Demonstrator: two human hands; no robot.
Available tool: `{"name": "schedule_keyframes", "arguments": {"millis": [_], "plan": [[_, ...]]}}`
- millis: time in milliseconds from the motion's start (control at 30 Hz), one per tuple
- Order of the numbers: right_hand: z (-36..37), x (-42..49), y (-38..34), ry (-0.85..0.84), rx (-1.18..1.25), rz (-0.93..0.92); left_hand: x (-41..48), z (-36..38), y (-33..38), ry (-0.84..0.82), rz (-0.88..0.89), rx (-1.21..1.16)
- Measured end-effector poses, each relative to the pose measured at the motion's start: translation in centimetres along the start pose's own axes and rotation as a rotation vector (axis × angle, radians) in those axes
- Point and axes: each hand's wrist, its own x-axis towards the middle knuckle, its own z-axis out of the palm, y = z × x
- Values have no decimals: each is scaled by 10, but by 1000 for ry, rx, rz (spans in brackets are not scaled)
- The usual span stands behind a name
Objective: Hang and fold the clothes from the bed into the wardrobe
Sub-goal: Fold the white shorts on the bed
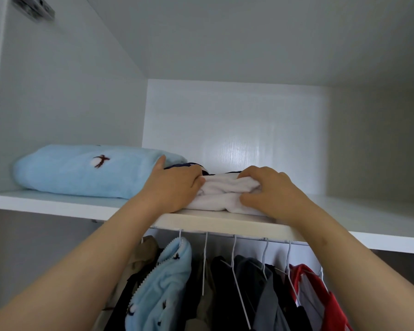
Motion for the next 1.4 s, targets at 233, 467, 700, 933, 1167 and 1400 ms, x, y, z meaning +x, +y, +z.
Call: {"name": "schedule_keyframes", "arguments": {"millis": [233,467,700,933,1167,1400], "plan": [[-1,-3,-5,-5,-46,16,-5,-3,4,-13,-14,-8],[2,-7,-2,19,-99,-26,-15,-5,7,68,-25,-72],[3,-25,-6,281,-69,-152,-32,-7,18,375,-99,-368],[-2,-74,-18,382,31,-56,-72,-10,56,488,-87,-789],[3,-162,-49,461,78,111,-138,-4,79,271,69,-1056],[7,-292,-83,430,-59,415,-218,10,123,-115,181,-1345]]}}
